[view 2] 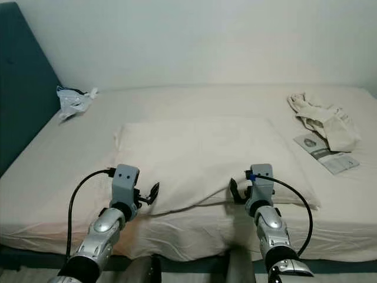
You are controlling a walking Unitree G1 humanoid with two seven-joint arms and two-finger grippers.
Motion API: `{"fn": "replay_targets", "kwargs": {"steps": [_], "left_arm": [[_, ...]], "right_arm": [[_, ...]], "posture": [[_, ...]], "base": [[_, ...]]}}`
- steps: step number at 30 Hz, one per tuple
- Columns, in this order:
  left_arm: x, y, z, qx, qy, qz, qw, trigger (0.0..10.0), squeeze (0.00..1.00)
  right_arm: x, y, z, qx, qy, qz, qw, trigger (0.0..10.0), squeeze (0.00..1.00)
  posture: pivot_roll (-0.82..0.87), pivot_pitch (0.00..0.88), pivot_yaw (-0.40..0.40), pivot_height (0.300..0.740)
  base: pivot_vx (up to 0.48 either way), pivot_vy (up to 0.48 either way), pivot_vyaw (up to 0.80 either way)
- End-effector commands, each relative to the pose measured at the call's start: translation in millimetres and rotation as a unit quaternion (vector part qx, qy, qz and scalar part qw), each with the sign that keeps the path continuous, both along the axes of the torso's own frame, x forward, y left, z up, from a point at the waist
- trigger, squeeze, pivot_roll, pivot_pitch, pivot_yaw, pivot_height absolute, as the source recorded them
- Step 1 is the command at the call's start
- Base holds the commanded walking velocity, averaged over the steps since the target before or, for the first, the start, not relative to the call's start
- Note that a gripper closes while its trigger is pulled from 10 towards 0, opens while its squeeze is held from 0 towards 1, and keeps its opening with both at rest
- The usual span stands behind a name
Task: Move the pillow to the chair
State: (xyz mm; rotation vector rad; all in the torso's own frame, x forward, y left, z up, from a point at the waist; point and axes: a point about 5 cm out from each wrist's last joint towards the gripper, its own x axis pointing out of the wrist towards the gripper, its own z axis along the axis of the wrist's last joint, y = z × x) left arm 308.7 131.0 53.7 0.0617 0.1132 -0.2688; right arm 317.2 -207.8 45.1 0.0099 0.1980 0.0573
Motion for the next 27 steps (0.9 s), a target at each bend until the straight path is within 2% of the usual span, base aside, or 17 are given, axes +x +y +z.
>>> {"fn": "replay_targets", "kwargs": {"steps": [1, 7, 9, 11, 12, 14, 15, 16, 17, 18, 19, 20, 21, 22, 25, 27], "left_arm": [[-0.4, 3.3, 0.4, 0.012, 0.002, -0.004, 1.000, 10.0, 0.00], [7.0, 5.0, 11.9, 0.011, -0.015, -0.011, 1.000, 10.0, 0.00], [15.9, 13.4, 28.1, -0.011, -0.037, -0.001, 0.999, 10.0, 0.00], [18.5, 17.0, 33.1, -0.024, -0.042, 0.003, 0.999, 10.0, 0.00], [24.4, 27.5, 43.8, -0.043, -0.047, 0.010, 0.998, 10.0, 0.00], [26.2, 31.4, 47.5, -0.049, -0.048, 0.011, 0.998, 10.0, 0.00], [27.2, 33.6, 49.5, -0.051, -0.049, 0.011, 0.997, 10.0, 0.00], [27.2, 33.6, 49.5, -0.051, -0.049, 0.011, 0.997, 10.0, 0.00], [28.3, 36.4, 51.6, -0.047, -0.049, 0.004, 0.998, 10.0, 0.00], [29.7, 39.7, 52.7, -0.038, -0.046, 0.000, 0.998, 10.0, 0.77], [29.7, 39.7, 52.7, -0.038, -0.046, 0.000, 0.998, 10.0, 0.77], [31.5, 42.7, 53.7, -0.023, -0.043, -0.011, 0.999, 10.0, 1.00], [34.1, 44.6, 52.1, 0.006, -0.031, -0.032, 0.999, 10.0, 1.00], [34.6, 44.1, 50.8, 0.012, -0.024, -0.040, 0.999, 10.0, 1.00], [35.7, 41.3, 46.3, 0.014, -0.001, -0.055, 0.998, 10.0, 1.00], [37.3, 38.4, 43.6, 0.004, 0.017, -0.057, 0.998, 10.0, 1.00]], "right_arm": [[1.6, -0.1, 4.1, 0.008, -0.016, -0.005, 1.000, 10.0, 0.00], [9.6, -1.3, 18.1, 0.005, -0.044, 0.004, 0.999, 10.0, 0.00], [17.9, -1.7, 33.9, -0.003, -0.073, 0.032, 0.997, 10.0, 0.00], [20.0, -2.2, 37.7, -0.008, -0.077, 0.043, 0.996, 10.0, 0.00], [24.6, -6.0, 45.7, -0.015, -0.078, 0.066, 0.995, 10.0, 0.53], [26.1, -7.9, 48.5, -0.019, -0.077, 0.074, 0.994, 10.0, 0.53], [26.9, -9.0, 50.1, -0.021, -0.076, 0.078, 0.994, 10.0, 0.77], [26.9, -9.0, 50.1, -0.021, -0.076, 0.078, 0.994, 10.0, 0.77], [28.2, -12.6, 52.6, -0.027, -0.075, 0.079, 0.994, 10.0, 1.00], [29.3, -16.5, 55.6, -0.030, -0.076, 0.079, 0.994, 10.0, 1.00], [29.3, -16.5, 55.6, -0.030, -0.076, 0.079, 0.994, 10.0, 1.00], [30.6, -21.2, 58.8, -0.044, -0.075, 0.081, 0.993, 10.0, 1.00], [31.9, -26.5, 60.9, -0.071, -0.065, 0.086, 0.992, 10.0, 1.00], [32.2, -27.7, 60.7, -0.082, -0.060, 0.087, 0.991, 10.0, 1.00], [33.2, -32.7, 58.2, -0.104, -0.035, 0.072, 0.991, 10.0, 1.00], [33.6, -36.9, 56.2, -0.102, -0.018, 0.054, 0.993, 10.0, 1.00]], "posture": [[0.01, 0.075, 0.045, 0.592], [0.02, 0.102, 0.062, 0.592], [0.03, 0.143, 0.075, 0.592], [0.03, 0.149, 0.076, 0.592], [0.05, 0.180, 0.076, 0.592], [0.05, 0.185, 0.076, 0.592], [0.05, 0.185, 0.076, 0.592], [0.05, 0.185, 0.076, 0.592], [0.06, 0.199, 0.073, 0.592], [0.07, 0.213, 0.069, 0.592], [0.07, 0.213, 0.069, 0.592], [0.07, 0.223, 0.065, 0.592], [0.08, 0.230, 0.065, 0.592], [0.08, 0.231, 0.065, 0.592], [0.08, 0.232, 0.068, 0.592], [0.08, 0.233, 0.069, 0.592]], "base": [[0.000, 0.000, 0.00], [0.000, 0.000, 0.00], [0.000, 0.000, 0.00], [0.000, 0.000, 0.00], [0.000, 0.000, 0.00], [0.000, 0.000, 0.00], [0.000, 0.000, 0.00], [0.000, 0.000, 0.00], [0.000, 0.000, 0.00], [0.000, 0.000, 0.00], [0.000, 0.000, 0.00], [0.000, 0.000, 0.00], [0.000, 0.000, 0.00], [0.000, 0.000, 0.00], [0.000, 0.000, 0.00], [0.000, 0.000, 0.00]]}}
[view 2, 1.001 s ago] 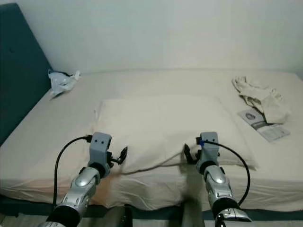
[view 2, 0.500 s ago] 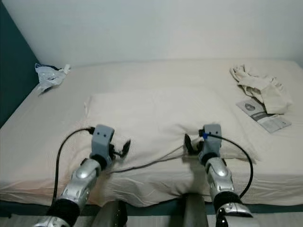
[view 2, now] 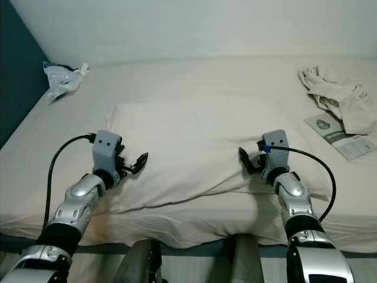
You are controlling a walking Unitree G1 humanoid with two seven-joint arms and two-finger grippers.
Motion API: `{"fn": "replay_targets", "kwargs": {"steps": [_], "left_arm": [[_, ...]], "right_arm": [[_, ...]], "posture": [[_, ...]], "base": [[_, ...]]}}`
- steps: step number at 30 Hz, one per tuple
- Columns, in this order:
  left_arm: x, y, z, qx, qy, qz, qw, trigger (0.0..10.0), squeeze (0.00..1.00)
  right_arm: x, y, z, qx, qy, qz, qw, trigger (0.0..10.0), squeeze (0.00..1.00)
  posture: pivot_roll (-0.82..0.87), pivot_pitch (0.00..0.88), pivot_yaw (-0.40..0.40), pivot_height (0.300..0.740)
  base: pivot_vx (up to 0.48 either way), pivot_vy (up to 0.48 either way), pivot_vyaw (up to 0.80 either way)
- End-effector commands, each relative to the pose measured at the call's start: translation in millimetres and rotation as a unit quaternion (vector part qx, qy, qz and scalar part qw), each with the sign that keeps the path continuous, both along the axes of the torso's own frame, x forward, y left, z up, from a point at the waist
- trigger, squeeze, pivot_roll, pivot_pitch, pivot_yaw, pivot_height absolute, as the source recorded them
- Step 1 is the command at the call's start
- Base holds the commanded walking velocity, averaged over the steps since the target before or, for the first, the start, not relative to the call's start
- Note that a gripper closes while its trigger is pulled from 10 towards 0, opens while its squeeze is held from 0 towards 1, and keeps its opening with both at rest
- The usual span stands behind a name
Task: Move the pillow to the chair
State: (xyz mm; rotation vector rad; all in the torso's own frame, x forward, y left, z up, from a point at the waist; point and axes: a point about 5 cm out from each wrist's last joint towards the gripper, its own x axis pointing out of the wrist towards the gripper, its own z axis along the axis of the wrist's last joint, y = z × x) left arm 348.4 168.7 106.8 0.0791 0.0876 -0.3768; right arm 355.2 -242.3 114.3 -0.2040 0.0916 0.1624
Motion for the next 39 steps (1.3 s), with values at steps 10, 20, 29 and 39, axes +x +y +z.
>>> {"fn": "replay_targets", "kwargs": {"steps": [10, 20, 29, 39], "left_arm": [[-7.5, -48.1, -36.3, 0.080, 0.102, -0.084, 0.988, 10.0, 0.00], [-12.5, -70.2, -50.9, 0.151, 0.141, -0.122, 0.971, 10.0, 0.00], [-7.4, -68.8, -47.6, 0.197, 0.115, -0.096, 0.969, 0.0, 0.00], [-4.6, -62.4, -45.6, 0.191, 0.105, -0.075, 0.973, 0.0, 0.00]], "right_arm": [[-8.0, 10.0, -36.2, 0.056, 0.130, -0.007, 0.990, 10.0, 0.00], [-6.0, 34.7, -39.6, 0.050, 0.157, 0.072, 0.984, 10.0, 0.00], [-1.9, 30.0, -33.5, 0.046, 0.137, 0.040, 0.989, 0.0, 0.00], [0.8, 25.5, -27.1, 0.050, 0.117, 0.024, 0.992, 0.0, 0.00]], "posture": [[0.07, 0.221, 0.074, 0.592], [0.06, 0.209, 0.075, 0.592], [0.06, 0.195, 0.070, 0.592], [0.04, 0.151, 0.063, 0.592]], "base": [[0.000, 0.000, 0.00], [0.000, 0.000, 0.00], [0.000, 0.000, 0.00], [0.000, 0.000, 0.00]]}}
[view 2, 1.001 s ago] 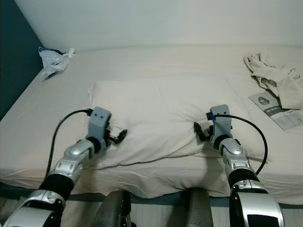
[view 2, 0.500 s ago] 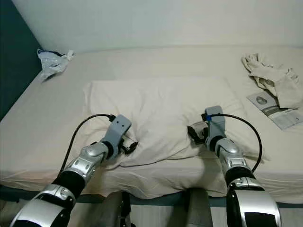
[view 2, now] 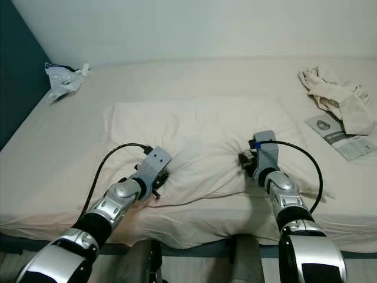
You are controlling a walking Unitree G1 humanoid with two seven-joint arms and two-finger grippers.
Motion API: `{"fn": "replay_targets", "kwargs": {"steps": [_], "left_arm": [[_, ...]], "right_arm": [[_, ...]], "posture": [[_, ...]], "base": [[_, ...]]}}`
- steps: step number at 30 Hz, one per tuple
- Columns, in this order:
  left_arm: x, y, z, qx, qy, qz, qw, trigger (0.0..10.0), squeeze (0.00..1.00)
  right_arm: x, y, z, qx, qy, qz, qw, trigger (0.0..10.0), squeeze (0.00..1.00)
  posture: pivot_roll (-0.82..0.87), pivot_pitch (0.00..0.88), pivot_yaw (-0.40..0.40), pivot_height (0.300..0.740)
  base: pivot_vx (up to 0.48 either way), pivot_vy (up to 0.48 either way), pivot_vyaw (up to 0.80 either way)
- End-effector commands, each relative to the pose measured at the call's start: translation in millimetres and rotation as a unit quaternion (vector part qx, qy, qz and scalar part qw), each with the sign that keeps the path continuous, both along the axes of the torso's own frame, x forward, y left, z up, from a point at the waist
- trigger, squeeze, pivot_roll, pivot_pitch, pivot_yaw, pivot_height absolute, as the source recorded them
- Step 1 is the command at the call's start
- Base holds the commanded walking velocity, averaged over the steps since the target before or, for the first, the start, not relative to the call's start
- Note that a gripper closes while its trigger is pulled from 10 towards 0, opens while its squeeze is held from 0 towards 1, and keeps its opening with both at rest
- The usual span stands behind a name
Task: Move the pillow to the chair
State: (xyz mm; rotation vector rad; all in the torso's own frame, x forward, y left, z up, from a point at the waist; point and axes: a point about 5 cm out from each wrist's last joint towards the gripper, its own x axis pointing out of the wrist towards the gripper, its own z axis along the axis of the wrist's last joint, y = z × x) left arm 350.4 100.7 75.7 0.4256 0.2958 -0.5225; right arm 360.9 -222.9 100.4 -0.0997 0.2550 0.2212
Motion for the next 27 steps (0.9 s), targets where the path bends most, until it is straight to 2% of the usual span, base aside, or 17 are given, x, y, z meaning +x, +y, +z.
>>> {"fn": "replay_targets", "kwargs": {"steps": [1, 7, 12, 16, 18, 19, 20, 22, 23, 24, 25, 26, 27], "left_arm": [[-6.6, 5.6, -14.5, 0.011, 0.031, 0.009, 0.999, 0.0, 0.00], [-7.0, 8.8, -15.7, -0.009, 0.025, 0.035, 0.999, 0.0, 0.00], [-4.3, 12.0, -10.5, -0.033, 0.010, 0.049, 0.998, 0.0, 0.00], [2.4, 16.3, 7.7, -0.103, -0.031, 0.063, 0.992, 0.0, 0.00], [6.6, 18.2, 23.2, -0.149, -0.062, 0.065, 0.985, 0.0, 0.00], [9.8, 20.7, 40.1, -0.195, -0.094, 0.068, 0.974, 0.0, 0.00], [9.8, 20.7, 40.1, -0.195, -0.094, 0.068, 0.974, 0.0, 0.00], [11.2, 24.4, 67.0, -0.276, -0.137, 0.063, 0.949, 0.0, 0.00], [11.2, 24.4, 67.0, -0.276, -0.137, 0.063, 0.949, 0.0, 0.00], [10.6, 26.1, 76.3, -0.304, -0.152, 0.059, 0.939, 0.0, 0.00], [9.0, 27.0, 85.4, -0.329, -0.166, 0.048, 0.928, 0.0, 0.00], [7.1, 27.8, 93.1, -0.351, -0.177, 0.038, 0.919, 0.0, 0.00], [7.1, 27.8, 93.1, -0.351, -0.177, 0.038, 0.919, 0.0, 0.00]], "right_arm": [[-5.0, 6.1, -13.2, 0.005, 0.029, 0.007, 1.000, 0.0, 0.00], [-1.7, 7.1, -7.2, -0.001, 0.016, 0.013, 1.000, 0.0, 0.00], [4.3, 8.8, 3.9, 0.014, -0.006, 0.012, 1.000, 0.0, 0.00], [14.1, 16.7, 24.2, 0.036, -0.052, 0.019, 0.998, 0.0, 0.00], [20.0, 21.8, 40.6, 0.053, -0.089, 0.029, 0.994, 0.0, 0.00], [25.1, 27.4, 59.1, 0.084, -0.130, 0.041, 0.987, 0.0, 0.00], [25.1, 27.4, 59.1, 0.084, -0.130, 0.041, 0.987, 0.0, 0.00], [29.2, 34.5, 80.6, 0.107, -0.173, 0.059, 0.977, 0.0, 0.00], [29.2, 34.5, 80.6, 0.107, -0.173, 0.059, 0.977, 0.0, 0.00], [29.9, 36.8, 86.8, 0.114, -0.186, 0.065, 0.974, 0.0, 0.00], [29.8, 39.1, 92.0, 0.115, -0.199, 0.074, 0.970, 3.2, 0.00], [29.5, 42.1, 96.8, 0.121, -0.210, 0.083, 0.967, 10.0, 0.00], [29.5, 42.1, 96.8, 0.121, -0.210, 0.083, 0.967, 10.0, 0.00]], "posture": [[0.04, 0.151, 0.063, 0.592], [0.04, 0.140, 0.055, 0.592], [0.03, 0.117, 0.044, 0.592], [0.03, 0.108, 0.040, 0.592], [0.02, 0.108, 0.039, 0.592], [0.02, 0.106, 0.040, 0.592], [0.02, 0.106, 0.040, 0.592], [0.01, 0.100, 0.045, 0.592], [0.01, 0.100, 0.045, 0.592], [0.01, 0.100, 0.045, 0.592], [0.01, 0.098, 0.041, 0.592], [0.01, 0.100, 0.038, 0.592], [0.01, 0.100, 0.038, 0.592]], "base": [[0.000, 0.000, 0.00], [0.000, 0.000, 0.00], [0.000, 0.000, 0.00], [0.000, 0.000, 0.00], [0.000, 0.000, 0.00], [0.000, 0.000, 0.00], [0.000, 0.000, 0.00], [0.000, 0.000, 0.00], [0.000, 0.000, 0.00], [0.000, 0.000, 0.00], [0.000, 0.000, 0.00], [0.000, 0.000, 0.00], [0.000, 0.000, 0.00]]}}
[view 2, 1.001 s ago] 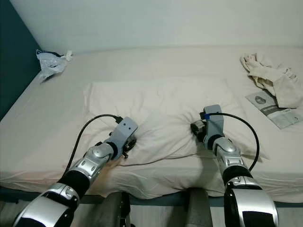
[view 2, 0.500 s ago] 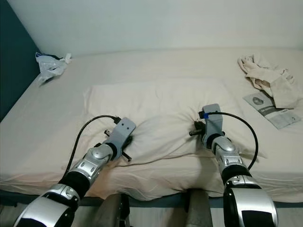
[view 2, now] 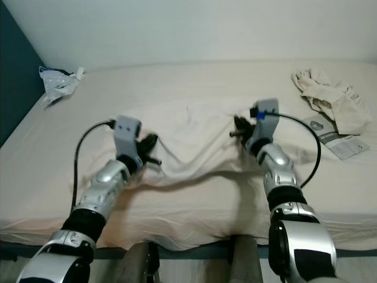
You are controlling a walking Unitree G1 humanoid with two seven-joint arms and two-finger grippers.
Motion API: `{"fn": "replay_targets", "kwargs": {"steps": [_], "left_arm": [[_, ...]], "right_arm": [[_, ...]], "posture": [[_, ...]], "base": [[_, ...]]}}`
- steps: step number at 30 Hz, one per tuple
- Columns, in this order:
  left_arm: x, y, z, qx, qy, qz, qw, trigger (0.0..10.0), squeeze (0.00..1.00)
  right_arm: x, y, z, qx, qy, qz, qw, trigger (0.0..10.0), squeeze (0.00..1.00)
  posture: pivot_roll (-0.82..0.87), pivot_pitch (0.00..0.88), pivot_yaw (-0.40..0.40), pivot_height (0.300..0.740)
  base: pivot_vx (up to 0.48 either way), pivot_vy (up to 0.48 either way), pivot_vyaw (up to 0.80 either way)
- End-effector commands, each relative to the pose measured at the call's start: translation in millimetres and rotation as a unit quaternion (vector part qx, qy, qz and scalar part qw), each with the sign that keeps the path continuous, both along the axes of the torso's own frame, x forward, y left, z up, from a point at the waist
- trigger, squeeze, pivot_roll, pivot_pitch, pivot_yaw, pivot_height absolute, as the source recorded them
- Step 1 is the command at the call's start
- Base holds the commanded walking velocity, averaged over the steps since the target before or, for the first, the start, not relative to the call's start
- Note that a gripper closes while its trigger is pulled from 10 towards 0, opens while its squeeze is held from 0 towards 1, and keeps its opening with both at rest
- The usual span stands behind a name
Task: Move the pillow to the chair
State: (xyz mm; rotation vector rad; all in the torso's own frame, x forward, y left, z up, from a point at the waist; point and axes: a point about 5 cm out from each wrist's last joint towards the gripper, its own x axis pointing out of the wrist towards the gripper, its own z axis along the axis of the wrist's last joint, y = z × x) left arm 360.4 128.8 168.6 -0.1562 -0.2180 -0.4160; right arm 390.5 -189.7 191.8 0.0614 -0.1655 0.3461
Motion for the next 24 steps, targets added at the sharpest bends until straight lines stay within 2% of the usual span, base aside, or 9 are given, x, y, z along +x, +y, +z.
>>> {"fn": "replay_targets", "kwargs": {"steps": [1, 2, 4, 15, 17, 18, 19, 22, 24], "left_arm": [[-4.2, 0.1, 4.5, -0.030, -0.012, -0.016, 0.999, 0.0, 0.00], [-7.9, 3.2, 15.7, -0.066, -0.032, -0.021, 0.997, 0.0, 0.00], [-10.8, 5.0, 21.8, -0.086, -0.043, -0.022, 0.995, 0.0, 0.00], [-16.4, 5.9, 49.9, -0.113, -0.087, -0.012, 0.990, 0.0, 0.00], [-16.4, 4.9, 58.0, -0.120, -0.101, -0.012, 0.988, 1.2, 0.00], [-16.4, 4.9, 58.0, -0.120, -0.101, -0.012, 0.988, 1.2, 0.00], [-17.3, 3.9, 62.4, -0.124, -0.107, -0.014, 0.986, 2.7, 0.00], [-19.8, -1.3, 71.3, -0.132, -0.117, -0.025, 0.984, 2.1, 0.00], [-20.4, -3.3, 73.4, -0.133, -0.120, -0.027, 0.984, 2.4, 0.00]], "right_arm": [[-0.5, 10.9, 8.2, 0.012, -0.027, 0.027, 0.999, 10.0, 0.00], [-3.0, 19.8, 17.0, 0.030, -0.049, 0.053, 0.997, 10.0, 0.00], [-5.4, 25.4, 22.6, 0.044, -0.065, 0.066, 0.995, 10.0, 0.00], [-8.3, 36.6, 47.3, 0.060, -0.126, 0.051, 0.989, 10.0, 0.00], [-7.8, 37.4, 54.5, 0.068, -0.138, 0.051, 0.987, 10.0, 0.00], [-7.8, 37.4, 54.5, 0.068, -0.138, 0.051, 0.987, 10.0, 0.00], [-8.2, 38.0, 57.9, 0.071, -0.141, 0.050, 0.986, 10.0, 0.00], [-10.2, 41.4, 66.8, 0.070, -0.154, 0.052, 0.984, 10.0, 0.00], [-10.8, 42.3, 68.6, 0.065, -0.157, 0.052, 0.984, 10.0, 0.00]], "posture": [[0.01, 0.100, 0.038, 0.592], [0.01, 0.094, 0.035, 0.592], [0.01, 0.093, 0.033, 0.592], [0.00, 0.077, 0.022, 0.592], [0.00, 0.076, 0.022, 0.592], [0.00, 0.076, 0.022, 0.592], [0.00, 0.071, 0.023, 0.592], [-0.01, 0.069, 0.022, 0.592], [-0.01, 0.068, 0.021, 0.592]], "base": [[0.000, 0.000, 0.00], [0.000, 0.000, 0.00], [0.000, 0.000, 0.00], [0.000, 0.000, 0.00], [0.000, 0.000, 0.00], [0.000, 0.000, 0.00], [0.000, 0.000, 0.00], [0.000, 0.000, 0.00], [0.000, 0.000, 0.00]]}}
